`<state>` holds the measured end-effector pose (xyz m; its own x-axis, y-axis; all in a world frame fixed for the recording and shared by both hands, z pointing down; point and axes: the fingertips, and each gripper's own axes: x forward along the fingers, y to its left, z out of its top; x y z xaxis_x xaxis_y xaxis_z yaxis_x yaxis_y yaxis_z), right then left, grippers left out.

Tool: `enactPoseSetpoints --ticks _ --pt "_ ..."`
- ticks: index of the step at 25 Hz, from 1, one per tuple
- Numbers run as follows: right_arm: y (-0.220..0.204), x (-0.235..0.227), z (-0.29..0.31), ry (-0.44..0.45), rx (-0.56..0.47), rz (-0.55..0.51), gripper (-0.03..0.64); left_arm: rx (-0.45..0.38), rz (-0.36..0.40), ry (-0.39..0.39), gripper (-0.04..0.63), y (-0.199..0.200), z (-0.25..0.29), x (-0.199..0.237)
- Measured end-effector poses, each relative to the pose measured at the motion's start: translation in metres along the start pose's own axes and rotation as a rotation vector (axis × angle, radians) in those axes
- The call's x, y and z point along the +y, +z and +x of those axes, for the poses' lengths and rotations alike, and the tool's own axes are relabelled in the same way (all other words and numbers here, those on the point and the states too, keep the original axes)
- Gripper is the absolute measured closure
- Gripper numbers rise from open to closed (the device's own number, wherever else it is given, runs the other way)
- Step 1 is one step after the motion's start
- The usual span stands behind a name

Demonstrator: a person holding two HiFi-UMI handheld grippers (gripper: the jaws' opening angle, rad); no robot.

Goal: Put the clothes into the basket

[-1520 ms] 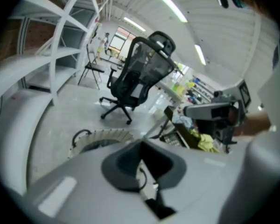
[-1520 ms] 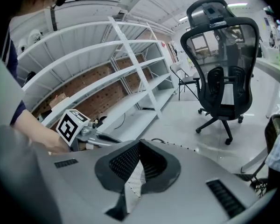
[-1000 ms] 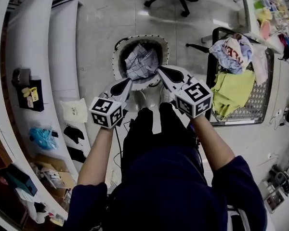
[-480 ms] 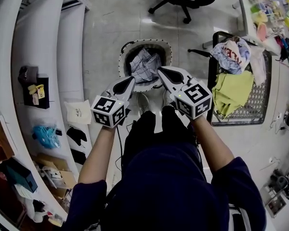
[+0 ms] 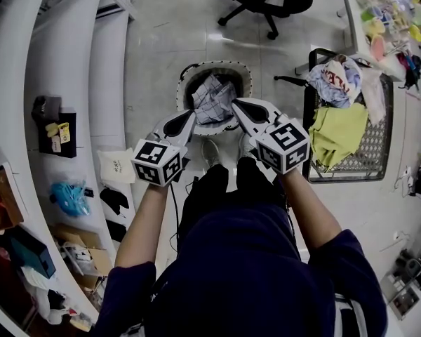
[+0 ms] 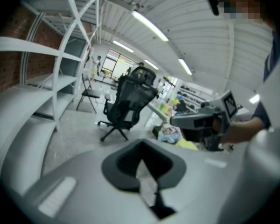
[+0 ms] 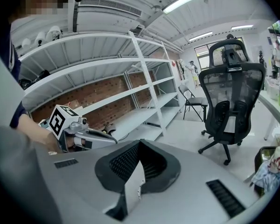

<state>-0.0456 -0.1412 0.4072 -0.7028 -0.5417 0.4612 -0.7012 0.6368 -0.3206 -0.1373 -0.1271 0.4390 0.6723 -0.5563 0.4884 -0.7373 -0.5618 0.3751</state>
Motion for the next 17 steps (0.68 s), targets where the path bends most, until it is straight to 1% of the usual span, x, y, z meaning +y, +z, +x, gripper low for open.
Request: enactPoseSetpoints --ticks 17 --pt "0.0082 0.0062 0.0017 0.003 -0.009 -0.003 0.611 -0.008 0.002 -0.004 0.592 0.0093 -0.0018 0.0016"
